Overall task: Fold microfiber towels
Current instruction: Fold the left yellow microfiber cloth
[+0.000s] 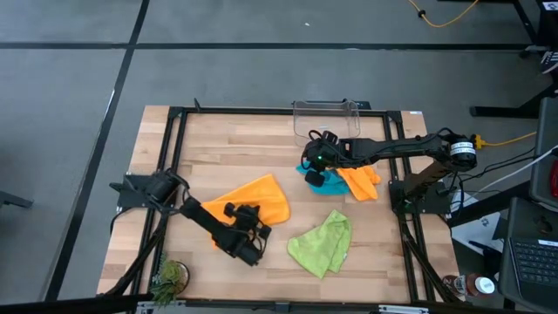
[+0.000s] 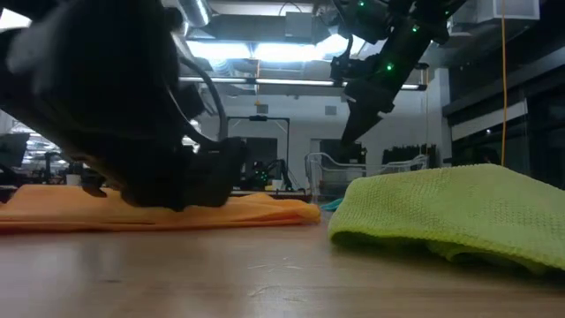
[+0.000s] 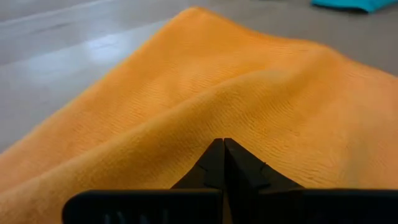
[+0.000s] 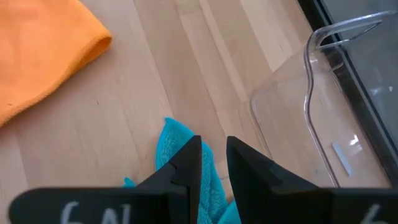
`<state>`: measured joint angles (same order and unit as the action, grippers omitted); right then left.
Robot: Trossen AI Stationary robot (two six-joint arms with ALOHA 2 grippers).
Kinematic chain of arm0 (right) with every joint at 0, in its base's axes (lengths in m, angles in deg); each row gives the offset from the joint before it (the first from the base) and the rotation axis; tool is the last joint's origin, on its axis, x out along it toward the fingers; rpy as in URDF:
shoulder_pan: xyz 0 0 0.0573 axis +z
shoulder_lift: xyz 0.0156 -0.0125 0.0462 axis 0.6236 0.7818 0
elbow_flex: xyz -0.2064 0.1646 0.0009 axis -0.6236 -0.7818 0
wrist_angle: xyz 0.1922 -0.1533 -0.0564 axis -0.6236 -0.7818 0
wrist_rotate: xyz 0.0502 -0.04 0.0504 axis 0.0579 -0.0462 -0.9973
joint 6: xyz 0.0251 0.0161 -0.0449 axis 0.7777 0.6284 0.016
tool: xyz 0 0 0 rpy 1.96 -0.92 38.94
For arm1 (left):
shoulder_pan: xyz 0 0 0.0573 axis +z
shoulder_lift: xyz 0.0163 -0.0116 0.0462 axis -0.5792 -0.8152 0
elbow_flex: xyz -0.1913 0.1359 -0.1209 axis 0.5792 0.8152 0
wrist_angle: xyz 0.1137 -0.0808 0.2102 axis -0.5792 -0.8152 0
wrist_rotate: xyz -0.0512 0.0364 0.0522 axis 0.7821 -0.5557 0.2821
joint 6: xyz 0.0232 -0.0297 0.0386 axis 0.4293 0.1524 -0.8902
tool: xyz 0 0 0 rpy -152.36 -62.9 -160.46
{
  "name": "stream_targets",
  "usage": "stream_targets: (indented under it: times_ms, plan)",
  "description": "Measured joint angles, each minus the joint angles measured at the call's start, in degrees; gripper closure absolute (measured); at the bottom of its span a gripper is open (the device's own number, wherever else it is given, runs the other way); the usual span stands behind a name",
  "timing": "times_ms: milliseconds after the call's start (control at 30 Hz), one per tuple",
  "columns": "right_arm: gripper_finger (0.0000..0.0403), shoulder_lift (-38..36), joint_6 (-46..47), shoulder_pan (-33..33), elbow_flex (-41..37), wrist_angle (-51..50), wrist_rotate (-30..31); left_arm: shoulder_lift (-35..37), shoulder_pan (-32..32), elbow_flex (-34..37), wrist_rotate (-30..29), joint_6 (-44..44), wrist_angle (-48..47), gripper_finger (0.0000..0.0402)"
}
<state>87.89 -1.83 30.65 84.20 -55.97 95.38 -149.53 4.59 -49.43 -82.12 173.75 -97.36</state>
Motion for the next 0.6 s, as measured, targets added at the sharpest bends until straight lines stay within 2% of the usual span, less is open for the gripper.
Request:
stream_targets:
  times_ms: [133, 300, 600]
  plan:
    - [0.0324, 0.0, -0.11, 0.0, 0.0, -0.01, 0.0, -1.46, 0.83, -0.09, 0.76, -2.55, -0.58, 0.0401]
    - [0.0324, 0.0, -0.35, 0.0, 0.0, 0.11, -0.02, -0.44, -0.35, -0.03, 2.51, -12.22, -1.72, 0.0401]
    - [0.0324, 0.02, -0.22, 0.0, 0.0, 0.35, -0.05, 4.81, -1.68, 0.63, 11.19, -24.22, -7.96, 0.0401]
